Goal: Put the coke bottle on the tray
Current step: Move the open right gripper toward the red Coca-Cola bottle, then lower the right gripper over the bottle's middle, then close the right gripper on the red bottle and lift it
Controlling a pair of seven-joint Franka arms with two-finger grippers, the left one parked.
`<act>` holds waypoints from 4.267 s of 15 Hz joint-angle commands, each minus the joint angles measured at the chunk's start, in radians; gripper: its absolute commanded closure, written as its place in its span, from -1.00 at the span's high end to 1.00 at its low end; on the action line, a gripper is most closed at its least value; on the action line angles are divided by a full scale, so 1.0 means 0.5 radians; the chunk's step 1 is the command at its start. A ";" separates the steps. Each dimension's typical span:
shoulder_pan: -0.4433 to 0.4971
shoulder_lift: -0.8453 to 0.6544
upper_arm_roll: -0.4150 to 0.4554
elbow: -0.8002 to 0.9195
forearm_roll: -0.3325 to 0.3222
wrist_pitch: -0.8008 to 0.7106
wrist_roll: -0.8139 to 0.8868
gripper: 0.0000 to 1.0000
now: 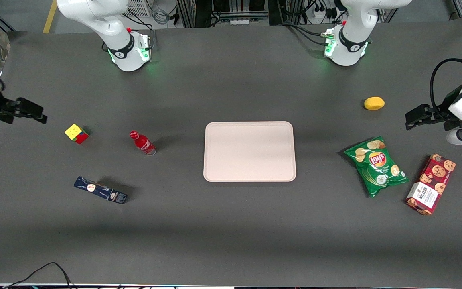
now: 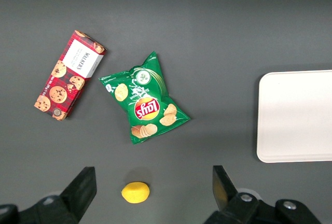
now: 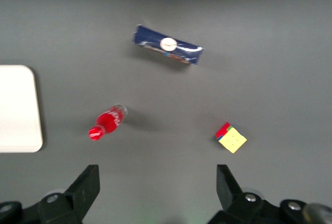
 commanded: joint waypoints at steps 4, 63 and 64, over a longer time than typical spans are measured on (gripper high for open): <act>0.304 0.024 -0.018 0.032 -0.003 -0.022 0.057 1.00; 0.495 0.113 0.110 -1.625 0.071 1.813 0.100 0.66; 0.495 0.113 0.110 -1.625 0.071 1.812 0.100 0.51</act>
